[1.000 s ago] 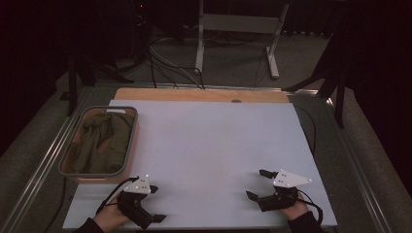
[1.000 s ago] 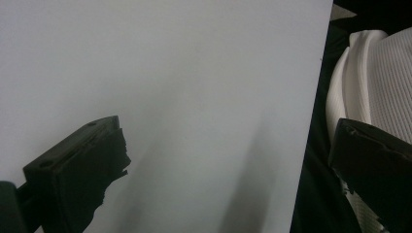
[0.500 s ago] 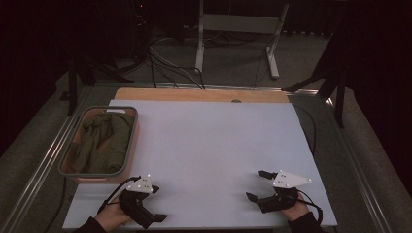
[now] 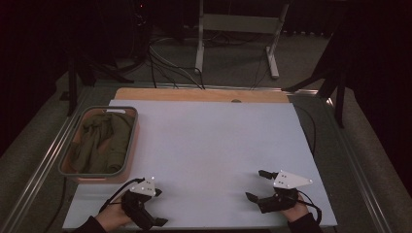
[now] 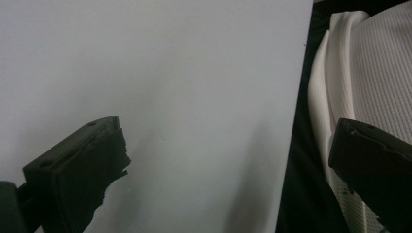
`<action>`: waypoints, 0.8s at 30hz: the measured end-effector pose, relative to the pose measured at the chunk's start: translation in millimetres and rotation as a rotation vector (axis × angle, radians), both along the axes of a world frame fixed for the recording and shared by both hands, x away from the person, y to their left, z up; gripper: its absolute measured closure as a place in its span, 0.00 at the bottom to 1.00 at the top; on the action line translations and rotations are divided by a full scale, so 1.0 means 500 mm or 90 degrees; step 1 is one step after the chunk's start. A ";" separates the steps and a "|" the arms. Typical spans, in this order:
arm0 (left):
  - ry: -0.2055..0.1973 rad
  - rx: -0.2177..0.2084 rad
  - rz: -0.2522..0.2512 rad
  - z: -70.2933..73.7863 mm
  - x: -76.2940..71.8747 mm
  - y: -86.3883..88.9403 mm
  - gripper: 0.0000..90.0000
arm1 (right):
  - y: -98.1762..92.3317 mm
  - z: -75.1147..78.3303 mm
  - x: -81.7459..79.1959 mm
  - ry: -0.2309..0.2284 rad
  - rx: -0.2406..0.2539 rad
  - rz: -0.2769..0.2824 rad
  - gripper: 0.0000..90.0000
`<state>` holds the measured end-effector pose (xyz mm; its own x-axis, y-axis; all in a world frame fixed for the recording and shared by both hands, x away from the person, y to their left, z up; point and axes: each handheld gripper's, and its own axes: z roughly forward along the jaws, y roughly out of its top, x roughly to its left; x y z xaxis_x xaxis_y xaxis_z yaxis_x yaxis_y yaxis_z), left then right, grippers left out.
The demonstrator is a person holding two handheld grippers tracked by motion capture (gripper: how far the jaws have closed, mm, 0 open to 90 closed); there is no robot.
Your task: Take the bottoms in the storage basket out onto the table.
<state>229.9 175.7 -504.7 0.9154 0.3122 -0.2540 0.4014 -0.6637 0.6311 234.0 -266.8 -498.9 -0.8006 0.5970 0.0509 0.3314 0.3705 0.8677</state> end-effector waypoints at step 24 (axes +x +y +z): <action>0.004 0.006 -0.033 0.039 0.000 -0.029 0.01 | 0.004 0.012 -0.007 -0.010 0.019 -0.005 0.10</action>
<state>230.2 161.0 -485.4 0.9290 0.2670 -0.2563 0.3699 -0.6900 0.6221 230.4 -264.9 -492.9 -0.7972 0.6011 0.0564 0.3206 0.3423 0.8832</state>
